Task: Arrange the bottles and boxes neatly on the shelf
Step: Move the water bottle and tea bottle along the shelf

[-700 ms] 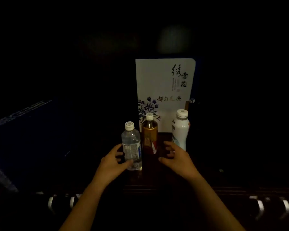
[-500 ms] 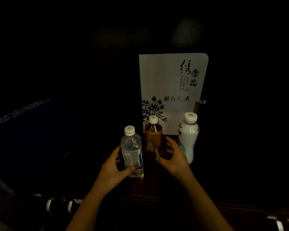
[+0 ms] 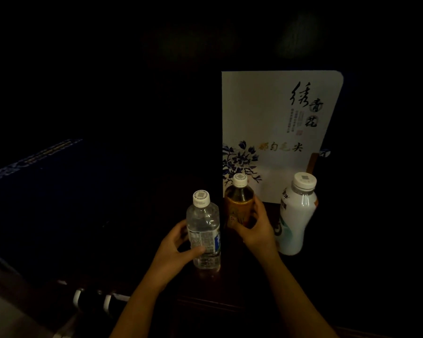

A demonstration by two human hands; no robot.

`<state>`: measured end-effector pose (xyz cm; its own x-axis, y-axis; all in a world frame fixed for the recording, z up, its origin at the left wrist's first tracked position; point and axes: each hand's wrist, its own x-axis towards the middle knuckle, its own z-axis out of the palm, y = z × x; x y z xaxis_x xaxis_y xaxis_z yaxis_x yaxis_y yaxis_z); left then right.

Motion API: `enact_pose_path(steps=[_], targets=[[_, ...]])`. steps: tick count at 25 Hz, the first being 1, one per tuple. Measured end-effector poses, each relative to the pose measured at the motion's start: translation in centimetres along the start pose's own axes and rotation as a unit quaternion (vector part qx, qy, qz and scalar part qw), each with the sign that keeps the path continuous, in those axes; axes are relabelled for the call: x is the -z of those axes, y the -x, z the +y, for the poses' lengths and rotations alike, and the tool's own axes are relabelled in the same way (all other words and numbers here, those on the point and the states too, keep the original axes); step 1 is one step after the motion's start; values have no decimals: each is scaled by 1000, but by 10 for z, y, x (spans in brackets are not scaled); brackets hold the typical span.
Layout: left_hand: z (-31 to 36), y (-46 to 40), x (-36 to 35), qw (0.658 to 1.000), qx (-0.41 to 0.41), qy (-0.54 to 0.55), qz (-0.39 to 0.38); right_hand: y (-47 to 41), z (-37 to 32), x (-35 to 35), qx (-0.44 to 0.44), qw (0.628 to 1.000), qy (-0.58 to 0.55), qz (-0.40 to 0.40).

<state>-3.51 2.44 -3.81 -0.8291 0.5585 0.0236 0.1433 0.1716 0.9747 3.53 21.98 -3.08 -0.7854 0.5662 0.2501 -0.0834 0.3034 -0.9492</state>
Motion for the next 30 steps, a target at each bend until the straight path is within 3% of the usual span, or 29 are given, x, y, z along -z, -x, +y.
enact_pose_path(steps=[6,18,24,30], targets=[[-1,-4,4,1000,-13,4,-15,-4,-3,-3,-34,998,39,36],[5,29,-4,992,-56,74,87,77,-17,8,-79,985,31,153],[30,60,-22,989,-78,123,29,147,-37,37,-89,965,25,245],[59,111,-90,985,-103,130,-57,221,-68,110,-46,943,31,328]])
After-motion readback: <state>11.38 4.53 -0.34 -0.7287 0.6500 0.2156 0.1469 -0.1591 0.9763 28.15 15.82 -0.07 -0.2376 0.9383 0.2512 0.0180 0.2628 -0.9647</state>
